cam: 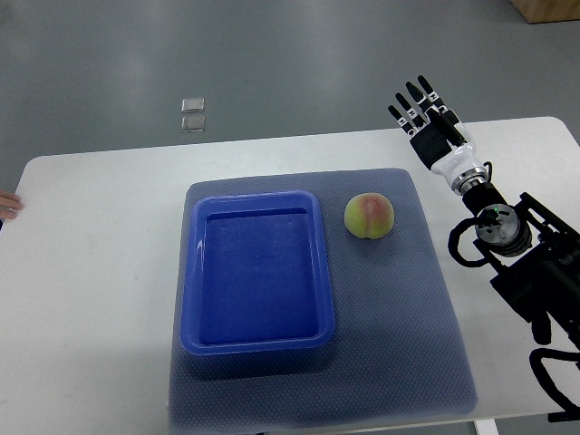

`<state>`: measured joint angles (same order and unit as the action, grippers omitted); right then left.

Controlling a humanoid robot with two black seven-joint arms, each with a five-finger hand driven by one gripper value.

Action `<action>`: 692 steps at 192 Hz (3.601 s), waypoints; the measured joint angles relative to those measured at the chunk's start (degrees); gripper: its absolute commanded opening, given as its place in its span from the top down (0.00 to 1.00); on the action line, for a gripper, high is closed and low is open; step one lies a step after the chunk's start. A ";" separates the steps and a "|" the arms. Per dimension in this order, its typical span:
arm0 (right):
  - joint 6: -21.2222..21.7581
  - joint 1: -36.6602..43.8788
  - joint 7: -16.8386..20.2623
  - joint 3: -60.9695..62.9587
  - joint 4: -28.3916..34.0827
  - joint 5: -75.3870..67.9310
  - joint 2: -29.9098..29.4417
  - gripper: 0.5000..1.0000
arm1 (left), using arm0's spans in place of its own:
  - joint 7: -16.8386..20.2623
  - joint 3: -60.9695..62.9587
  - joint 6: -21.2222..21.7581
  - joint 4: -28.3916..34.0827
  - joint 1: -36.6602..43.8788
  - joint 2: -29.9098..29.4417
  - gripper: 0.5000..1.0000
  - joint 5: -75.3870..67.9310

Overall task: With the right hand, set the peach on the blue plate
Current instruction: 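Raise the right hand and swing it over toward the peach, then lower the right hand onto the peach and close fingers around it, then lift the peach up off the mat with the right hand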

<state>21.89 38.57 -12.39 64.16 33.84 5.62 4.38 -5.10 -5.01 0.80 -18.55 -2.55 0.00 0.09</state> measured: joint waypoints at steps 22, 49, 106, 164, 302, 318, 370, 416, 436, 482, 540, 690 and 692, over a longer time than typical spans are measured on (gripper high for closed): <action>0.00 0.00 0.00 0.00 0.00 0.00 0.01 0.14 | 0.00 0.00 0.00 0.00 0.00 0.00 0.00 0.00; -0.09 0.10 0.00 0.00 0.46 0.00 -0.20 0.14 | 0.00 0.00 0.00 0.00 0.00 0.00 0.00 0.00; -1.52 6.95 0.54 -10.74 0.66 7.70 1.62 0.14 | 0.00 -0.08 0.00 0.00 -0.02 0.00 0.00 0.00; 2.37 22.49 1.92 -35.53 1.26 27.55 11.43 0.14 | 0.00 -0.05 -0.10 -0.21 0.00 0.00 0.00 0.00; 9.89 46.33 16.89 -74.24 18.10 53.99 16.38 0.14 | 0.00 -0.04 -0.10 -0.53 0.00 0.00 0.00 0.00; 7.97 44.63 16.94 -74.38 18.10 54.08 15.68 0.14 | 0.00 -0.03 -0.10 -0.57 0.00 0.00 0.00 0.00; 5.56 40.04 16.92 -74.44 17.65 54.20 14.95 0.14 | 0.00 0.00 -0.10 -0.55 0.00 0.00 0.00 0.00; 3.24 37.41 16.55 -74.28 17.52 54.15 14.45 0.14 | 0.00 0.00 -0.09 -0.56 0.00 0.00 0.00 0.00; 1.89 36.70 16.39 -74.27 17.37 54.15 13.90 0.15 | 0.00 0.00 -0.08 -0.55 0.00 0.00 0.00 0.00; 0.03 35.37 16.26 -74.34 16.09 54.14 12.74 0.16 | 0.00 0.00 -0.09 -0.52 0.00 0.00 0.00 0.00; -0.18 34.29 15.90 -74.43 15.39 54.19 12.59 0.91 | 0.00 -0.09 -0.09 -0.34 0.00 0.00 0.00 0.00; 12.71 66.54 15.64 -73.82 39.15 45.82 35.53 1.00 | 0.00 0.00 -0.11 -0.55 0.00 0.00 0.00 0.00; 12.79 66.82 15.64 -73.83 39.30 45.70 35.69 1.00 | 0.00 0.01 -0.11 -0.57 0.00 0.00 0.00 0.00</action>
<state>34.68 105.39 3.24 -9.67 73.14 51.32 40.07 -5.09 -5.01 0.69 -19.12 -2.55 0.00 0.09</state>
